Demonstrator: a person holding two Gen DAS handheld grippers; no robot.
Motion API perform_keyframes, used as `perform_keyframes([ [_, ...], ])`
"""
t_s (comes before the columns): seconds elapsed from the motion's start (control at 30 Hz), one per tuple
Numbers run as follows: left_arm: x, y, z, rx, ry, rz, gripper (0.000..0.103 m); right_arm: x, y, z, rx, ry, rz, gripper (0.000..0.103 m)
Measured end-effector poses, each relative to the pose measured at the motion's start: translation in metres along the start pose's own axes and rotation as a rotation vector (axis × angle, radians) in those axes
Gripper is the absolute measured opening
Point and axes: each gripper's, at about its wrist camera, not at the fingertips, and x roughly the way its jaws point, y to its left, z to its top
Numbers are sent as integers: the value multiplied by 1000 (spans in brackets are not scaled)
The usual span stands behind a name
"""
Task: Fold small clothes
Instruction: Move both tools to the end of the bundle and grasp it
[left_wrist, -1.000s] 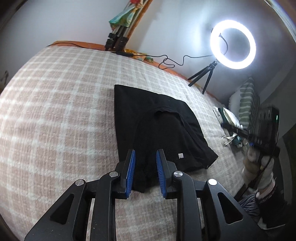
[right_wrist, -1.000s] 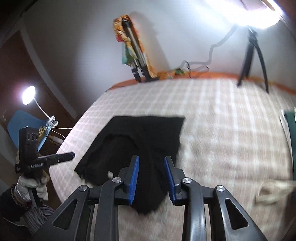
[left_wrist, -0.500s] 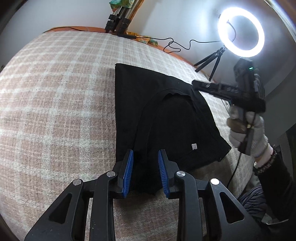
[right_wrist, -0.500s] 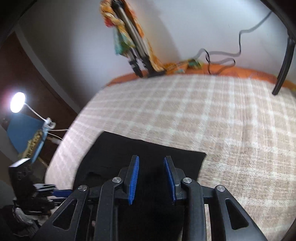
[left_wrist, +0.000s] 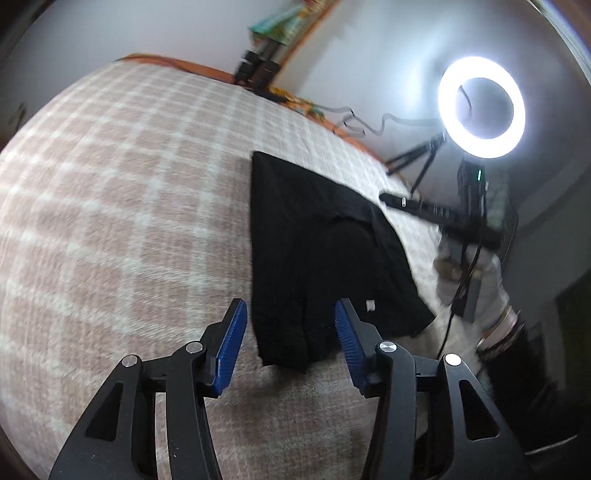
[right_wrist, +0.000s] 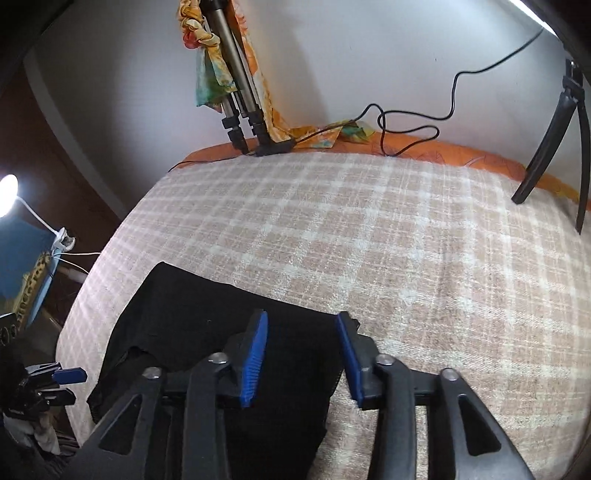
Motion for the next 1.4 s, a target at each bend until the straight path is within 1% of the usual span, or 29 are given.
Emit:
perform_keyframes([
  [0.03, -2, 7, 0, -42, -5, -13, 48, 1, -3, -2, 15, 9, 16, 54],
  [0.13, -4, 24, -1, -133, 5, -29, 48, 6, -14, -4, 62, 23, 42, 54],
  [0.23, -2, 34, -3, -203, 21, -66, 48, 5, -30, -7, 135, 24, 77, 54],
  [0.27, -2, 34, -4, -217, 27, -79, 48, 5, -37, -7, 166, 24, 97, 56],
  [0.33, 1, 34, -7, -240, 41, -108, 48, 5, -50, -10, 227, 30, 145, 56],
  [0.4, 4, 32, -8, -248, 53, -123, 48, 6, -58, -12, 256, 35, 166, 56],
  [0.5, 13, 30, -12, -272, 79, -147, 48, 6, -66, -16, 276, 42, 187, 56],
  [0.6, 23, 29, -14, -292, 109, -162, 48, 5, -74, -20, 299, 44, 239, 56],
  [0.63, 27, 30, -16, -308, 118, -181, 48, 5, -75, -21, 304, 44, 254, 56],
  [0.67, 27, 30, -18, -315, 109, -191, 48, 5, -76, -22, 308, 47, 264, 55],
  [0.83, 26, 35, -12, -343, 99, -211, 48, 4, -87, -26, 355, 47, 342, 55],
  [1.0, 24, 39, -7, -318, 99, -220, 48, 11, -85, -27, 365, 48, 405, 51],
  [1.17, 22, 33, -8, -301, 96, -219, 48, 20, -72, -23, 342, 60, 430, 48],
  [1.23, 22, 33, -8, -298, 94, -220, 48, 23, -66, -22, 326, 61, 426, 44],
  [1.4, 26, 20, -7, -264, 86, -207, 48, 28, -63, -20, 329, 57, 439, 41],
])
